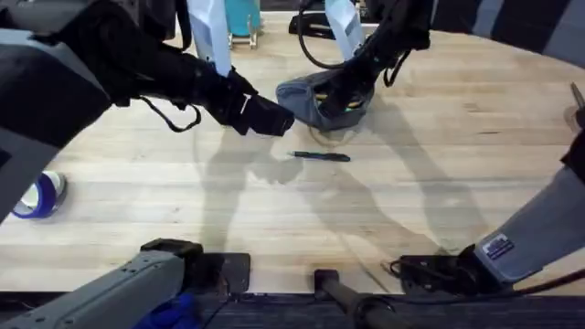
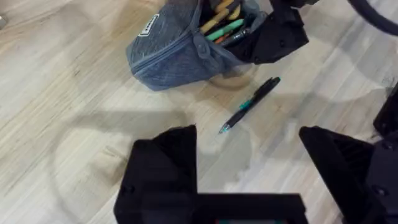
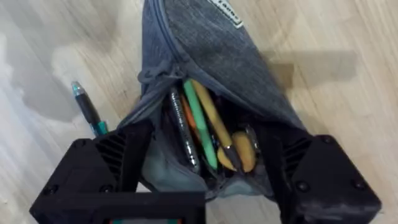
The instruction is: Unzip the bag, pick up the pens from the table one at a time and place them inside, then zip the bag closed.
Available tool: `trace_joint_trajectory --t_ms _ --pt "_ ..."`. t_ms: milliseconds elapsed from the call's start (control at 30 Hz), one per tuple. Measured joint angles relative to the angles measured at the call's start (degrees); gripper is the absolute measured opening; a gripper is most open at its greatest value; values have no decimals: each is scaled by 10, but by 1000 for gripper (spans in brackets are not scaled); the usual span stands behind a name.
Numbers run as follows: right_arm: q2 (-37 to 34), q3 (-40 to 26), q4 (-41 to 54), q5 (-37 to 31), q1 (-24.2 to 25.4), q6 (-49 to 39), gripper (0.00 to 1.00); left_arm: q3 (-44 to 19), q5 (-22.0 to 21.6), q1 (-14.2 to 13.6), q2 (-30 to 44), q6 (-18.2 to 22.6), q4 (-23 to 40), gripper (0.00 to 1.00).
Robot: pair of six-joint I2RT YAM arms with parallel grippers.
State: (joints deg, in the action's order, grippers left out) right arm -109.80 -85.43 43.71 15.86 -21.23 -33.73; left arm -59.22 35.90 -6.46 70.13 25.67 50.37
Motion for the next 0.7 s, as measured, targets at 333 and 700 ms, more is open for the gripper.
trace_joint_trajectory --t_ms 333,700 --pt "0 -4 9 -2 0 1 996 0 0 0 0 0 0 995" --pt "12 -81 94 -26 0 57 998 0 0 0 0 0 0 995"
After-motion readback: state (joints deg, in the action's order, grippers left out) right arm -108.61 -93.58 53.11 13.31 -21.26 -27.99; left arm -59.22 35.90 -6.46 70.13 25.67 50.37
